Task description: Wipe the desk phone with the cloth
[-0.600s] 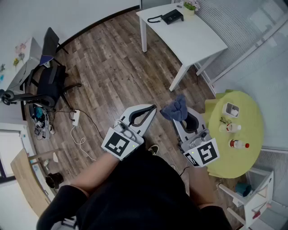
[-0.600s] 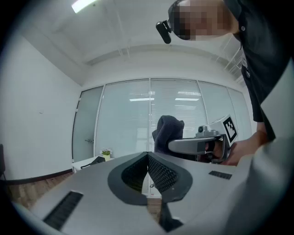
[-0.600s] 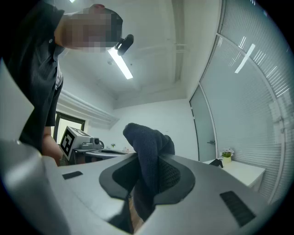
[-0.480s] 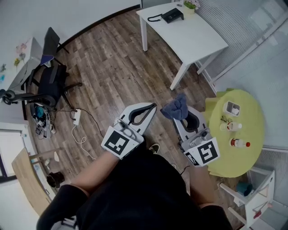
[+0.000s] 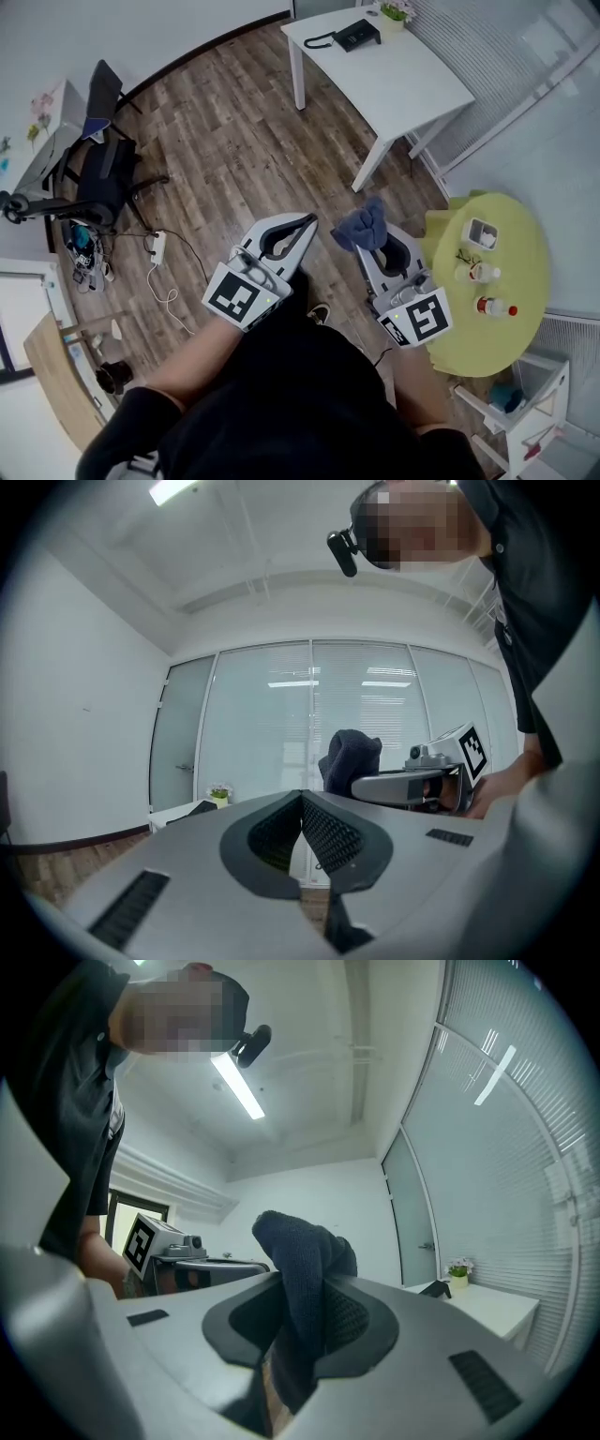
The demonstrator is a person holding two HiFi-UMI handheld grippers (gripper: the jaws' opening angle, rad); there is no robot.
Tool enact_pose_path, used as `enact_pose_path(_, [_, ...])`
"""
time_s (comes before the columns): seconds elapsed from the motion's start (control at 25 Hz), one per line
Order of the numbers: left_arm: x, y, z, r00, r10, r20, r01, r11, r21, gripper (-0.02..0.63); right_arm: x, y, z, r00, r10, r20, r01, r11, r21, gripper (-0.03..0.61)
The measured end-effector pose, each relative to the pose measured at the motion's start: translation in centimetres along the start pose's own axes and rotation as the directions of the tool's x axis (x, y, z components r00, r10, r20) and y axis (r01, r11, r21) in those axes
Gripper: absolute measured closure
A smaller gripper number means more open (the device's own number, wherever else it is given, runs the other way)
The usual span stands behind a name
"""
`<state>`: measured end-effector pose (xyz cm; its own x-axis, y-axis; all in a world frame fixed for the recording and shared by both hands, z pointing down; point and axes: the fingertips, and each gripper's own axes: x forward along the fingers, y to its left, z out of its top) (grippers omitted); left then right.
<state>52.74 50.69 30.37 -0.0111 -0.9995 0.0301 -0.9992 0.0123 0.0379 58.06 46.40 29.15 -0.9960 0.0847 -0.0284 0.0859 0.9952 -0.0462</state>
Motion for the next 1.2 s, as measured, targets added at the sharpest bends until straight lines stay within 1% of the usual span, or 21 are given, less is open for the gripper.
enact_pose_path(0.16, [1.2, 2.7, -0.5, 1.000, -0.008, -0.007, 0.008, 1.000, 0.007, 0.604, 3.0, -1.2, 0.0, 1.000, 0.012, 0.001, -0.012, 1.000, -0.009, 0.485])
enact_pose_path(0.28, [2.4, 5.5, -0.2, 1.000, -0.008, 0.001, 0.008, 1.000, -0.006, 0.604, 5.8, -2.2, 0.4, 1.000, 0.014, -0.004, -0.014, 1.000, -0.022, 0.485])
enact_pose_path(0.4, [3.9, 8.3, -0.2, 1.000, -0.019, 0.003, 0.019, 1.000, -0.001, 0.604, 8.5, -3.8, 0.5, 1.000, 0.009, -0.008, -0.010, 1.000, -0.029, 0.485])
enact_pose_path(0.56, [6.1, 11.9, -0.3, 0.999, -0.036, 0.001, 0.036, 0.999, 0.005, 0.604, 12.0, -6.0, 0.1, 1.000, 0.009, -0.023, -0.009, 1.000, -0.022, 0.485])
enact_pose_path(0.84, [8.1, 18.4, 0.5, 0.998, -0.063, 0.007, 0.063, 0.998, -0.008, 0.604, 18.5, -7.9, 0.2, 1.000, 0.007, -0.031, -0.007, 1.000, 0.005, 0.485])
enact_pose_path(1.04, [9.2, 21.9, 0.7, 0.997, -0.076, 0.010, 0.077, 0.997, -0.008, 0.604, 21.7, -9.3, -0.1, 1.000, -0.011, -0.026, 0.011, 1.000, 0.005, 0.485])
enact_pose_path(1.2, [10.1, 24.0, 0.8, 0.998, -0.063, 0.004, 0.063, 0.998, -0.022, 0.604, 23.6, -10.6, 0.1, 1.000, -0.017, -0.017, 0.017, 1.000, 0.011, 0.485])
